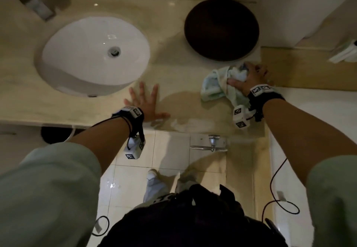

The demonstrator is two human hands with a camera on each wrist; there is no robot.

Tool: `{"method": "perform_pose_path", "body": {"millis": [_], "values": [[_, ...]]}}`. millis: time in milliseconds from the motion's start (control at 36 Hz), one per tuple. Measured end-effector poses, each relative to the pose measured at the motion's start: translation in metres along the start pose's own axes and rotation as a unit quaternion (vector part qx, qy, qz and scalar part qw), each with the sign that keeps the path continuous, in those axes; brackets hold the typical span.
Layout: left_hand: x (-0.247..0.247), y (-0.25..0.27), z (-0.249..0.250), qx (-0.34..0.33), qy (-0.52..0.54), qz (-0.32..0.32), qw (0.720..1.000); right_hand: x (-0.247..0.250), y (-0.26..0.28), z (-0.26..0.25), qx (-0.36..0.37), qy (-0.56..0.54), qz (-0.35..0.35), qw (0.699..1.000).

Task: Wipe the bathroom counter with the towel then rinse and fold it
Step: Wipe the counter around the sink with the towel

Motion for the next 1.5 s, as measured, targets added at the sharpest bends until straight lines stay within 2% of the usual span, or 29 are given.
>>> {"method": "perform_pose_path", "body": {"millis": [194,500,611,1028,1222,1361,1500], "values": [[0.000,0.001,0.000,0.002,-0.006,0.005,1.000,0.002,0.002,-0.004,0.016,0.010,0.020,1.000],[0.000,0.001,-0.001,-0.012,-0.012,0.017,1.000,-0.006,0.024,-0.012,0.021,0.021,0.004,1.000],[0.000,-0.002,-0.004,-0.020,-0.007,0.023,1.000,-0.011,0.046,-0.018,-0.014,0.039,0.003,0.999],[0.004,0.009,-0.003,-0.058,0.005,0.023,0.998,-0.065,0.131,-0.065,-0.061,0.023,0.045,0.997],[0.018,0.006,-0.037,-0.093,-0.009,0.034,0.995,-0.090,0.168,-0.084,-0.073,0.018,0.087,0.993],[0.034,0.017,-0.072,-0.120,-0.030,0.021,0.992,-0.105,0.184,-0.104,-0.056,0.030,0.059,0.996],[0.026,0.014,-0.086,-0.180,-0.080,0.009,0.980,-0.125,0.199,-0.136,-0.040,0.039,0.057,0.997]]}}
Point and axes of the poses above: each hand's wrist, its own y-axis away from the middle knuckle, its own x-axis out of the back of the hand, z = x × y, the point moved 9 cm from there along -y, towards the middle knuckle, and after that the axes turned 1 degree about -y, right-handed, at the moved point
